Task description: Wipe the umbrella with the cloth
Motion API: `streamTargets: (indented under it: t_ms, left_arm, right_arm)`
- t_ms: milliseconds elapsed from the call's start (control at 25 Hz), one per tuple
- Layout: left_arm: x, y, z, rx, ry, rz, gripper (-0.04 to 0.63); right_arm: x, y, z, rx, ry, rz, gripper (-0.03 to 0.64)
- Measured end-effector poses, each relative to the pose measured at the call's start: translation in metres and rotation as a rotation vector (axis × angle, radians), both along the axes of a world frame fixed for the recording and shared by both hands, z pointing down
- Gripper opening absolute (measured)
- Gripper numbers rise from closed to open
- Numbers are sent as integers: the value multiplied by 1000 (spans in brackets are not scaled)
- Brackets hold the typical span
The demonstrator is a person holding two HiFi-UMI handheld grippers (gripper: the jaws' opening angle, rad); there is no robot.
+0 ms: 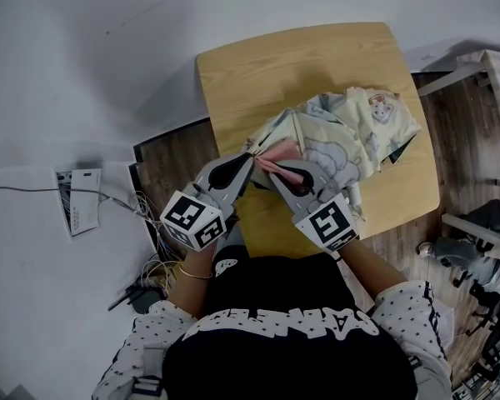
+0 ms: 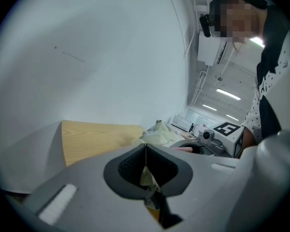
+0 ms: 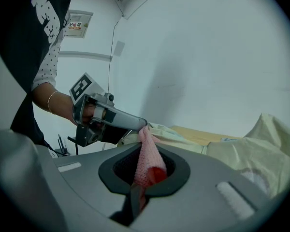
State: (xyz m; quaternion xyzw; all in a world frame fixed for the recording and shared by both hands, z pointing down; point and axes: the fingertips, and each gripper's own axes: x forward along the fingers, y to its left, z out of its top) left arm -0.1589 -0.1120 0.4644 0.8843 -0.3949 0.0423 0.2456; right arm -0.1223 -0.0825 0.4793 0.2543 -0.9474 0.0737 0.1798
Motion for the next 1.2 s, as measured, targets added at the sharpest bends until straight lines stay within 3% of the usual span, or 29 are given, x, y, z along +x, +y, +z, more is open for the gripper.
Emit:
streamTargets:
  t_ms: [800,1200]
  left_arm:
    - [5,0,-7,27,-1,7,5]
    - [4,1,-7,28,3,-13,5]
  right_arm:
    - [-1,49,9,-67,6,-67,34]
    - [9,54,-17,-30,-39,-61,32]
